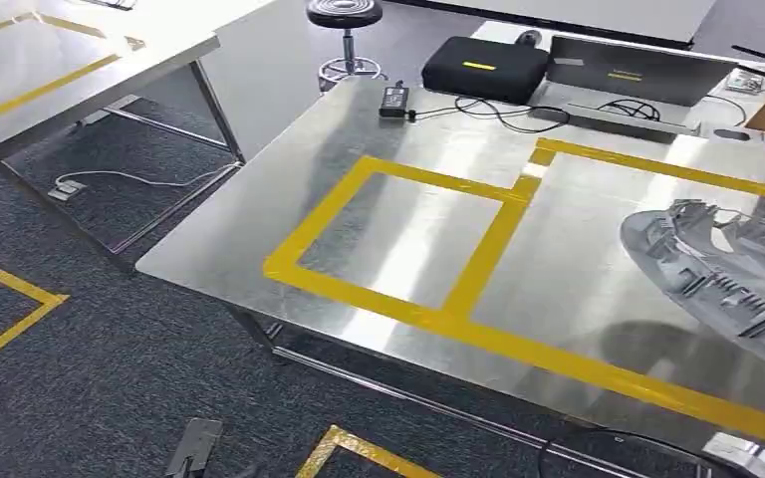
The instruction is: Take the parts from the cabinet and place them on the table.
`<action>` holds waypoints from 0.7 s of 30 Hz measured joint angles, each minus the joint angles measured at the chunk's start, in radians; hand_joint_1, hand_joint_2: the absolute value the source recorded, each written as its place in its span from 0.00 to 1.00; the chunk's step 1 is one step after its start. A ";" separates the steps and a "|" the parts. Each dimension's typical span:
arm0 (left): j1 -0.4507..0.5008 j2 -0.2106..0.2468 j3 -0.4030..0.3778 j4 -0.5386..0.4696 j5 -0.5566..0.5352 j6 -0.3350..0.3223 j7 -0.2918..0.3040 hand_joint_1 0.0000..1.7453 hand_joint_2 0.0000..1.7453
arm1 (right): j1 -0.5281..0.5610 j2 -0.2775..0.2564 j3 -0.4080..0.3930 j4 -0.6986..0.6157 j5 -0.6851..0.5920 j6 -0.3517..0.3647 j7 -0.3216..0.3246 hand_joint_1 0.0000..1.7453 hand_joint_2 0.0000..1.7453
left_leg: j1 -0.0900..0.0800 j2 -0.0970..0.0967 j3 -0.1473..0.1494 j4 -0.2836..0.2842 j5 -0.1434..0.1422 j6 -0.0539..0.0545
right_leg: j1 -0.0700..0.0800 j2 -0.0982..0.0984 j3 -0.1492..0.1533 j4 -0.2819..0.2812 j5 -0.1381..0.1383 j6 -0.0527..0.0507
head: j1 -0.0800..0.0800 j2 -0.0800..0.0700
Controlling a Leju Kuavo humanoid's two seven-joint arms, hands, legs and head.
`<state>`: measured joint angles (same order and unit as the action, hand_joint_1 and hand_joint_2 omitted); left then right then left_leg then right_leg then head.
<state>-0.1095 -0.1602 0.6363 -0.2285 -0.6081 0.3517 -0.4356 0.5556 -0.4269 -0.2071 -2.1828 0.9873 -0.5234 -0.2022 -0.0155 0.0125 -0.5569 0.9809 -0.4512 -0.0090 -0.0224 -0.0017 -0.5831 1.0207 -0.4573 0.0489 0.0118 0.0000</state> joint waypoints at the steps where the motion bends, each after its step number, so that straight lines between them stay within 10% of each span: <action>1: 0.000 0.000 0.000 0.000 0.000 0.000 0.000 0.00 1.00 | 0.000 0.000 0.000 0.000 0.000 0.000 0.000 1.00 1.00 | 0.000 0.000 0.000 0.000 0.000 0.000 | 0.000 0.000 0.000 0.000 0.000 0.000 | 0.000 0.000; 21: 0.003 0.000 0.001 0.000 -0.004 0.000 0.001 0.00 1.00 | -0.002 0.008 0.004 -0.001 -0.042 -0.002 -0.018 1.00 1.00 | 0.000 0.000 -0.001 0.000 0.000 0.000 | 0.000 0.000 0.000 0.000 0.000 0.000 | 0.000 0.000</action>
<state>-0.1065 -0.1606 0.6374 -0.2289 -0.6123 0.3513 -0.4349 0.5535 -0.4192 -0.2029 -2.1839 0.9452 -0.5258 -0.2205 -0.0156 0.0125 -0.5576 0.9810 -0.4512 -0.0090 -0.0224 -0.0016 -0.5835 1.0207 -0.4573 0.0490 0.0118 0.0000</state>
